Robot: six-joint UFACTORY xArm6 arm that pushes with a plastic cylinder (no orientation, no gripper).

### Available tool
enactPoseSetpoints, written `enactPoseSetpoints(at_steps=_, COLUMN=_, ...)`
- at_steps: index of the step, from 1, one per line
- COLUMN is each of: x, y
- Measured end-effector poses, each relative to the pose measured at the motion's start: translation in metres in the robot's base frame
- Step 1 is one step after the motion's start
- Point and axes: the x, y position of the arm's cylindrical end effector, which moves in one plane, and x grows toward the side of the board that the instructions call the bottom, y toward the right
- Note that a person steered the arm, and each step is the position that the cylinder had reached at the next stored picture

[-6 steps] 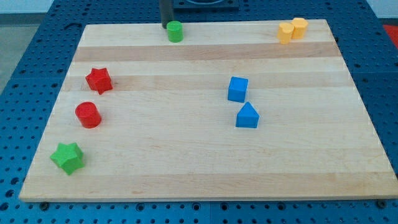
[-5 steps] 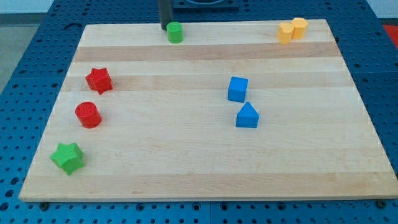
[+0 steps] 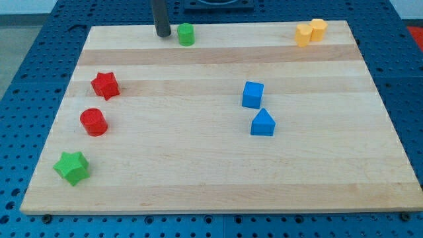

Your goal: Push the green circle closer to the yellow hexagon

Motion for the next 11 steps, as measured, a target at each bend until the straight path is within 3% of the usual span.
enactPoseSetpoints(at_steps=1, x=0.015, y=0.024)
enactPoseSetpoints(at_steps=2, x=-0.003, y=0.082)
enactPoseSetpoints(at_steps=3, x=-0.01, y=0.094)
enactPoseSetpoints(at_steps=4, x=-0.035, y=0.047)
enactPoseSetpoints(at_steps=5, x=-0.035, y=0.047)
enactPoseSetpoints(at_steps=9, x=-0.032, y=0.224)
enactPoseSetpoints(at_steps=10, x=-0.033, y=0.223)
enactPoseSetpoints(at_steps=11, x=-0.035, y=0.183)
